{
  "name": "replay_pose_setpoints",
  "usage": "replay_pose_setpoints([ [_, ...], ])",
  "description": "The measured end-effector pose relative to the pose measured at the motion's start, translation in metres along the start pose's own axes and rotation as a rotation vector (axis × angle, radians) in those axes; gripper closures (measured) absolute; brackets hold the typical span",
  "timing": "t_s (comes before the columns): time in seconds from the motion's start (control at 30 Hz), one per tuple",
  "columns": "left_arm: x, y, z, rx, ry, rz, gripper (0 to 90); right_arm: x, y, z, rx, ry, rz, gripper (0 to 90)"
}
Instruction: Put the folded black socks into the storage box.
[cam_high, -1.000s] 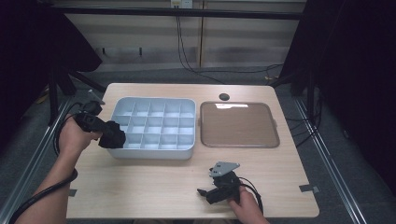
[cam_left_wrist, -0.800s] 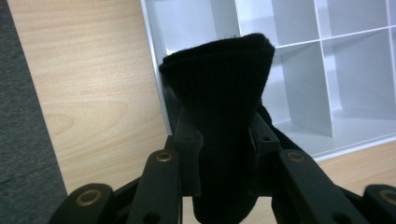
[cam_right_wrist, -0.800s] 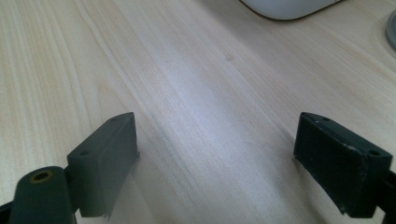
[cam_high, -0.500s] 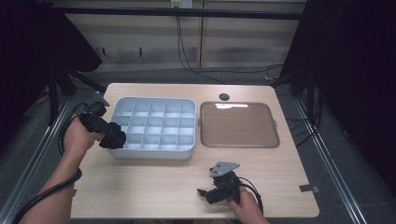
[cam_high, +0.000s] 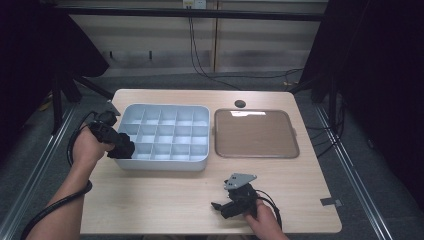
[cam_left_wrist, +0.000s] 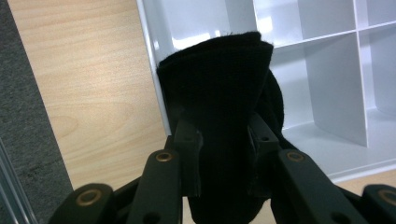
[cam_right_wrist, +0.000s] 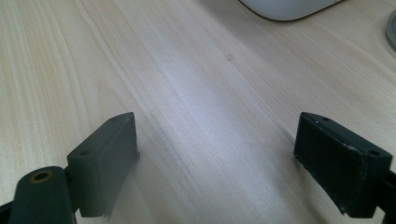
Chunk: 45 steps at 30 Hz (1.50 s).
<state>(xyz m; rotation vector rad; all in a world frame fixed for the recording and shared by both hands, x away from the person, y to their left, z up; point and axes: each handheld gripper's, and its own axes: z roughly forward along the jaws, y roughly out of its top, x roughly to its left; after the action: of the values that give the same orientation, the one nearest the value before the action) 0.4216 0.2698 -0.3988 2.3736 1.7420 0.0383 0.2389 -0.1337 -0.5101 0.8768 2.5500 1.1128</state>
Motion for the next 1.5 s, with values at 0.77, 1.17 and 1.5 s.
replay_pose_setpoints([
  [0.77,-0.0036,0.0002,0.0082,0.0,0.034,0.002,71.5,0.0,0.0,0.0,0.0,0.0,0.0,12.9],
  [1.17,-0.0047,-0.0029,0.0084,-0.024,0.04,0.004,70.6,0.0,0.0,0.0,0.0,0.0,0.0,12.9],
  [1.5,-0.0044,-0.0047,0.0034,-0.045,0.031,0.011,65.9,0.0,0.0,0.0,0.0,0.0,0.0,12.9],
])
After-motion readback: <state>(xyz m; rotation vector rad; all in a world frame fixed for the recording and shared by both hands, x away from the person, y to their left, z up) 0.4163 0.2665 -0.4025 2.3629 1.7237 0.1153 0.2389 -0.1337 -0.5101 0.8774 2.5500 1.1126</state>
